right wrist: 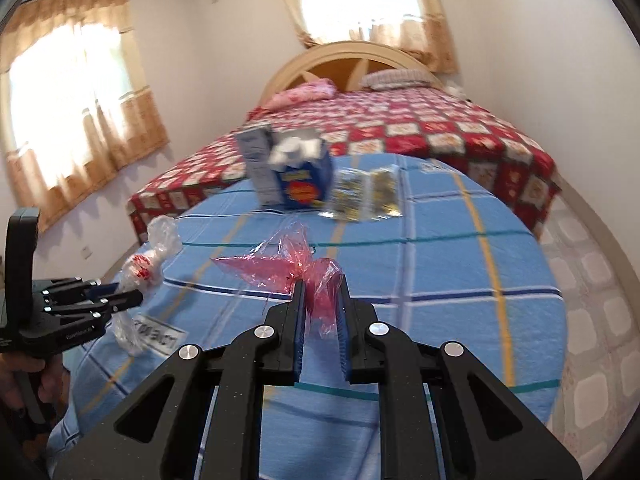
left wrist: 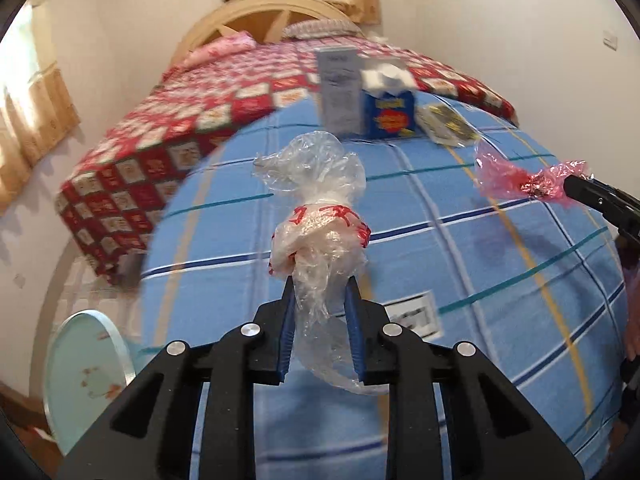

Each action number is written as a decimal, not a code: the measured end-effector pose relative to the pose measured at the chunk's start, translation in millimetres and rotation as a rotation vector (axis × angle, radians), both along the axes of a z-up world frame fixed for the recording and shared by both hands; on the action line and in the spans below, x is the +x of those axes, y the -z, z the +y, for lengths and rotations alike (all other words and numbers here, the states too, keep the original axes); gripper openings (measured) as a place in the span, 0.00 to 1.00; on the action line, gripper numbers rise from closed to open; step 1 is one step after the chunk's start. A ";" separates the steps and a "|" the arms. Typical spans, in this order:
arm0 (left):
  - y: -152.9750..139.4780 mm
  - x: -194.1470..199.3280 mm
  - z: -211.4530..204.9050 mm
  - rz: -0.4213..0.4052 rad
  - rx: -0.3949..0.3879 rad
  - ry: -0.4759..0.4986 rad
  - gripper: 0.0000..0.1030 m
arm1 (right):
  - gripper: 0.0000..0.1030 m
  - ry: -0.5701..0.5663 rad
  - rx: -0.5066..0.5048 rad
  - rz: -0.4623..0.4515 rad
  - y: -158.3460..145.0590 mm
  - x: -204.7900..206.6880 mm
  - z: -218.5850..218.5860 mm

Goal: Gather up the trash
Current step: 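Carry the clear bag and pink bag over the light-blue bin with both grippers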

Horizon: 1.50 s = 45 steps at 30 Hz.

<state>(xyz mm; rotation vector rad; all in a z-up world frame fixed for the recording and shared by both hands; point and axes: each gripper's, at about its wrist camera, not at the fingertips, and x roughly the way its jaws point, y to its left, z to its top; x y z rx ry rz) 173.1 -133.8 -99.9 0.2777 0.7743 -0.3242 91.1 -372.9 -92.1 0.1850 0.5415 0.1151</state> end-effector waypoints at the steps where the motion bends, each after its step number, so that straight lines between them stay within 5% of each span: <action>1: -2.3 -2.6 7.5 -0.009 0.002 -0.012 0.23 | 0.14 -0.018 -0.002 -0.008 -1.9 1.4 8.2; 18: -12.5 -47.8 146.0 -0.048 0.008 -0.242 0.26 | 0.14 -0.254 -0.051 -0.043 -14.5 36.4 139.9; 45: -5.3 -68.7 234.3 -0.044 -0.030 -0.407 0.28 | 0.14 -0.452 -0.121 -0.030 -13.5 65.8 254.5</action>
